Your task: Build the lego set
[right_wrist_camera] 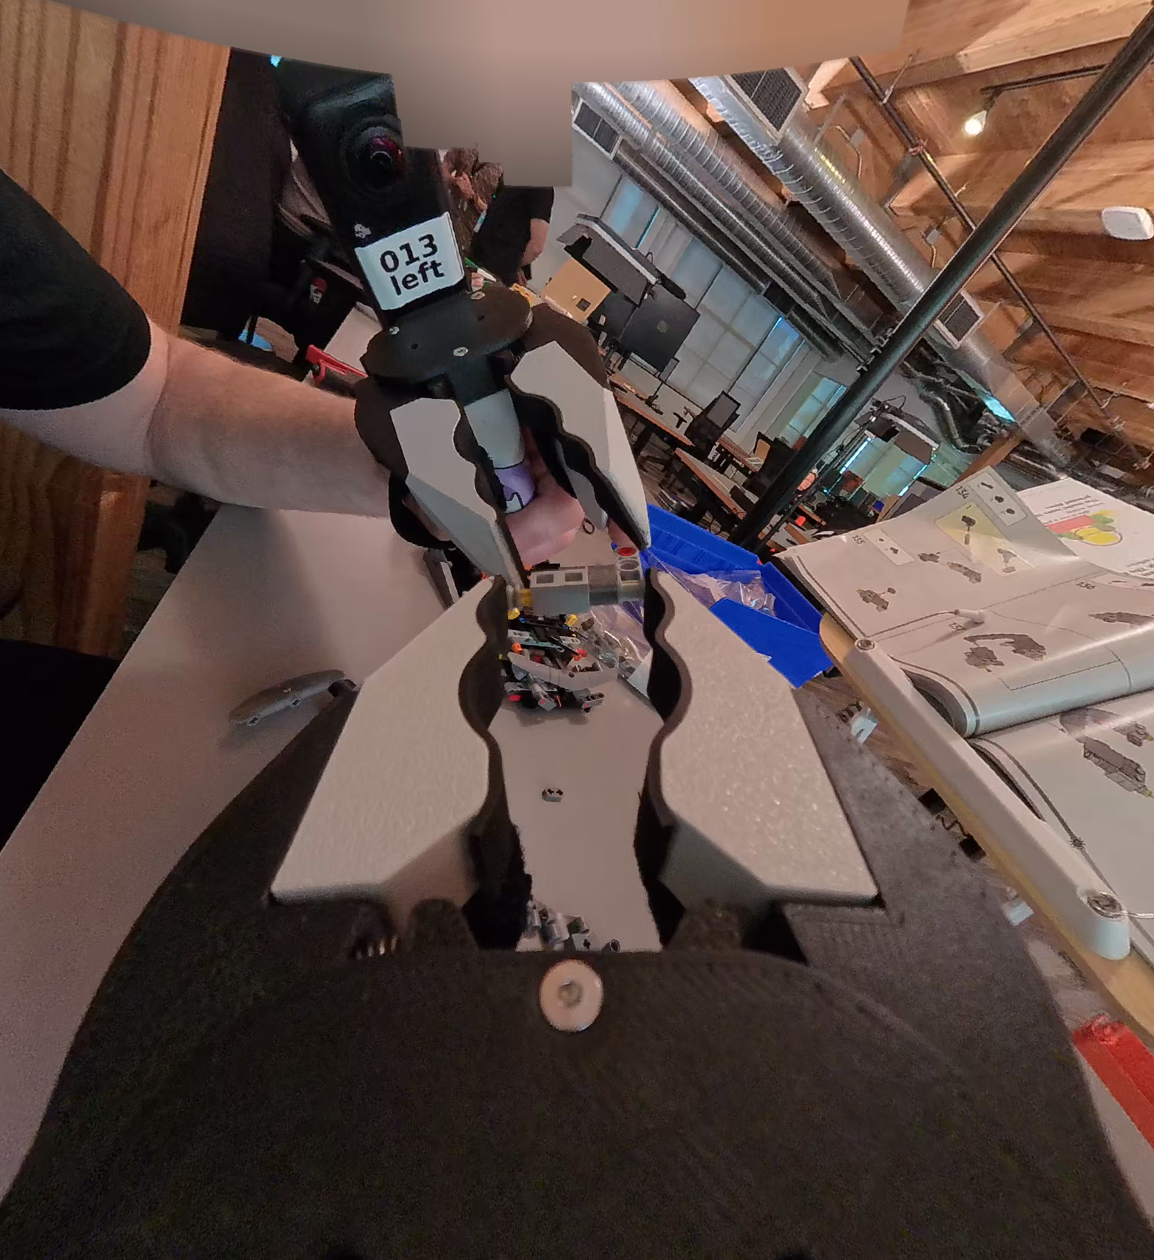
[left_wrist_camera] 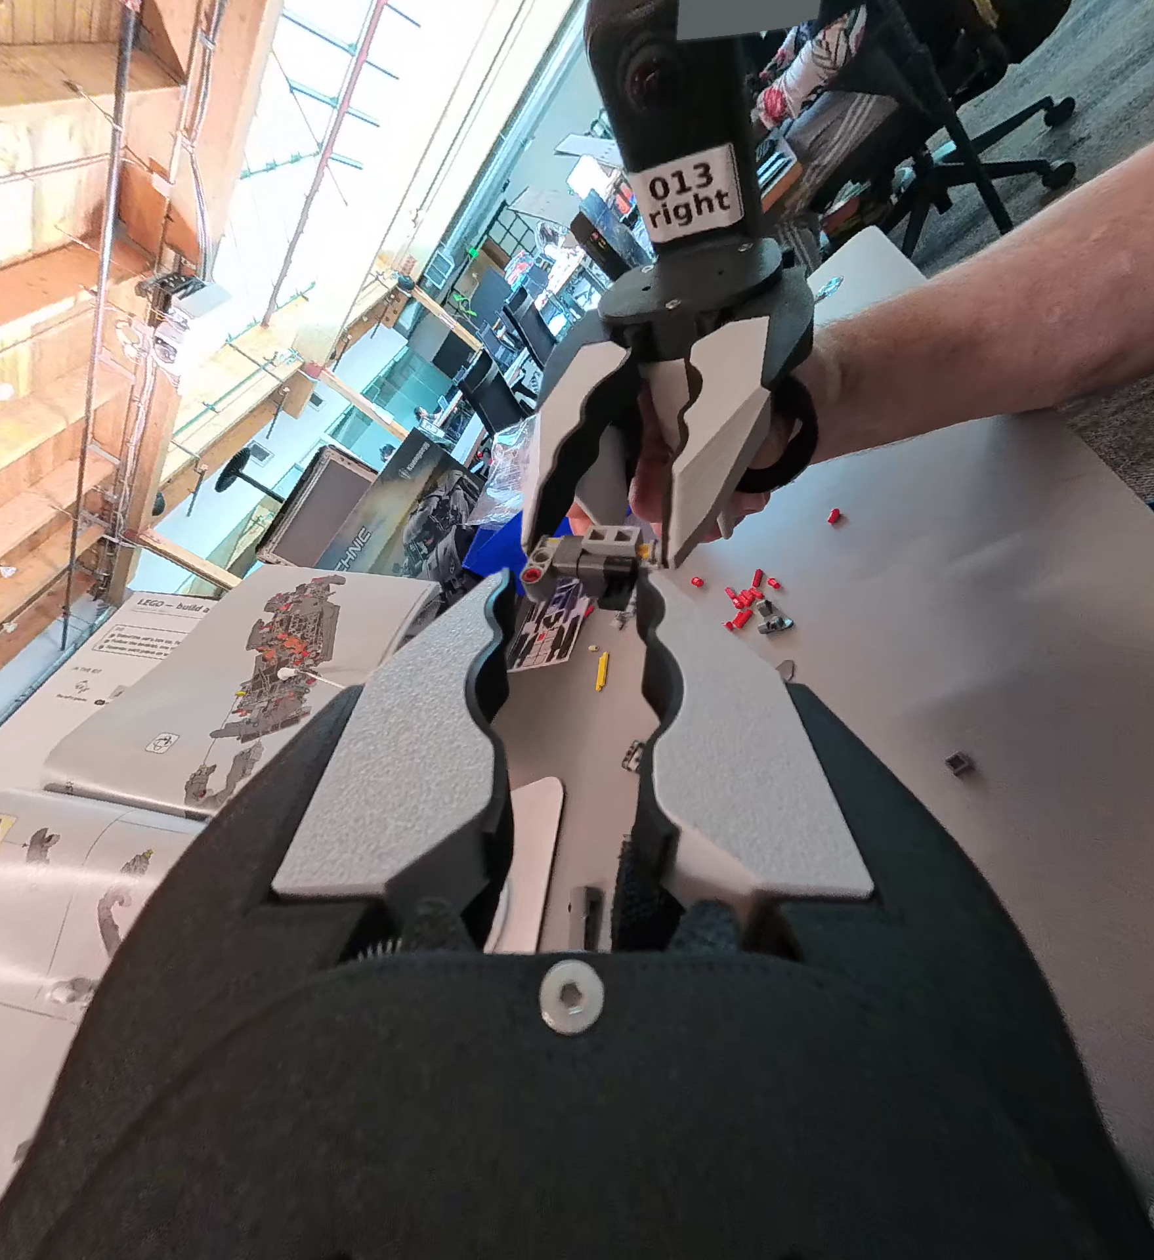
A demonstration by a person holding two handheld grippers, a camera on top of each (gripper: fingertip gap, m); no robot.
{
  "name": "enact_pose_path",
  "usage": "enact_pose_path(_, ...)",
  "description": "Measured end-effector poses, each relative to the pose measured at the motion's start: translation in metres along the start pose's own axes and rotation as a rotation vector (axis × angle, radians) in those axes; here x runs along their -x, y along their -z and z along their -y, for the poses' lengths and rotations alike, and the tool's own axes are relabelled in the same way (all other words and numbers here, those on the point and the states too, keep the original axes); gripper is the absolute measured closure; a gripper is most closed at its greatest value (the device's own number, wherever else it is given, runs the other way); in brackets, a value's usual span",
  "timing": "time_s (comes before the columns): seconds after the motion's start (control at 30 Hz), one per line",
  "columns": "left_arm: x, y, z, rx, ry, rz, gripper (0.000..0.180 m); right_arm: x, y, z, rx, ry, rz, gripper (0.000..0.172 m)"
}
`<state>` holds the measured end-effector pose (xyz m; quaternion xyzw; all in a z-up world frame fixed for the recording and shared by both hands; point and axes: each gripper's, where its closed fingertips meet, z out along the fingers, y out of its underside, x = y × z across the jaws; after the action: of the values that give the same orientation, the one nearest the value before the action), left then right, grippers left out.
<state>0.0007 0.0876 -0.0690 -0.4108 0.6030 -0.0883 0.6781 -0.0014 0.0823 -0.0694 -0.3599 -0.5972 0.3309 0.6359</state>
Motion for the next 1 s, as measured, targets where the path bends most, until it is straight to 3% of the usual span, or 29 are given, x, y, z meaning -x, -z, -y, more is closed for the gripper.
enact_pose_path(1.0, -0.01, -0.01, -0.006, 0.042, -0.023, -0.089, 0.151, 0.006, -0.001, -0.005, 0.038, 0.03, 0.015, 0.135)
